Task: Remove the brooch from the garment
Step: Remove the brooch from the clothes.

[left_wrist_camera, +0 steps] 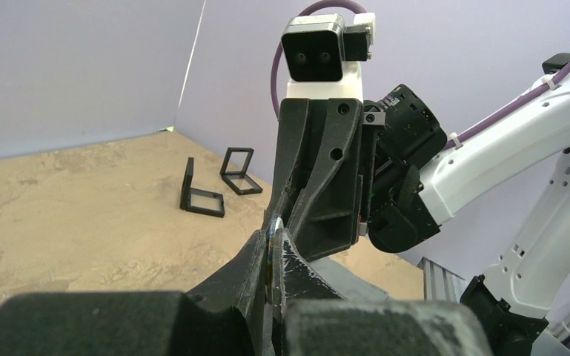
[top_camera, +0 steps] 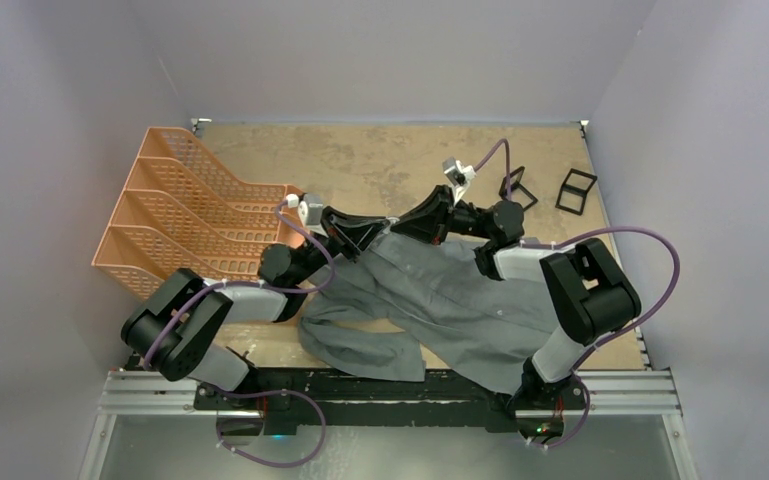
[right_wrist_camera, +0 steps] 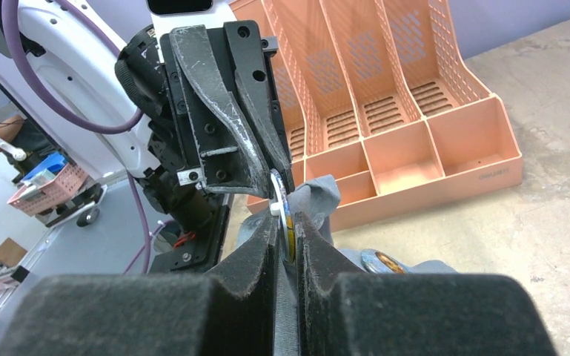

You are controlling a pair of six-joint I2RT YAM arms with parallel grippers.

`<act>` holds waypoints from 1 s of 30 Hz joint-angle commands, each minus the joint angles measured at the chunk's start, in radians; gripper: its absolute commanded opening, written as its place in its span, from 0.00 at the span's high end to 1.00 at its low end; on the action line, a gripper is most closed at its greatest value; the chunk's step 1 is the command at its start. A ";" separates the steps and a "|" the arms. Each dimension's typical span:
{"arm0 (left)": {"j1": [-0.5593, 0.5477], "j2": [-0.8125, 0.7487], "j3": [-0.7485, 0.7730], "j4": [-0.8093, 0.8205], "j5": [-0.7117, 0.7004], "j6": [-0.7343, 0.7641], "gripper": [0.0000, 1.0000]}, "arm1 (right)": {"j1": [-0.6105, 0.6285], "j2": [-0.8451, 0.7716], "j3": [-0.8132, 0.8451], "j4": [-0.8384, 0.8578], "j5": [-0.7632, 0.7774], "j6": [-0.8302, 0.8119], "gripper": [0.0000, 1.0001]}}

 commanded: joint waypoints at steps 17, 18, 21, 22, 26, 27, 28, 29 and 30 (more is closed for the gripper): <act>-0.094 0.035 0.076 0.285 0.166 -0.034 1.00 | 0.065 0.037 0.134 0.476 -0.025 0.024 0.90; -0.094 0.036 0.074 0.284 0.164 -0.033 1.00 | 0.065 0.037 0.137 0.476 -0.027 0.027 0.89; -0.093 0.037 0.065 0.286 0.151 -0.022 1.00 | 0.066 0.036 0.147 0.476 -0.033 0.029 0.85; -0.093 0.037 0.063 0.285 0.150 -0.020 1.00 | 0.066 0.037 0.148 0.476 -0.035 0.029 0.83; -0.094 0.041 0.063 0.283 0.142 -0.015 1.00 | 0.067 0.040 0.151 0.476 -0.041 0.030 0.74; -0.094 0.043 0.061 0.284 0.140 -0.013 1.00 | 0.067 0.040 0.149 0.476 -0.044 0.029 0.72; -0.094 0.044 0.060 0.284 0.138 -0.014 1.00 | 0.067 0.040 0.148 0.476 -0.045 0.029 0.71; -0.093 0.043 0.059 0.284 0.134 -0.011 1.00 | 0.066 0.040 0.147 0.476 -0.049 0.027 0.69; -0.093 0.041 0.054 0.284 0.128 -0.009 1.00 | 0.067 0.038 0.144 0.475 -0.054 0.027 0.68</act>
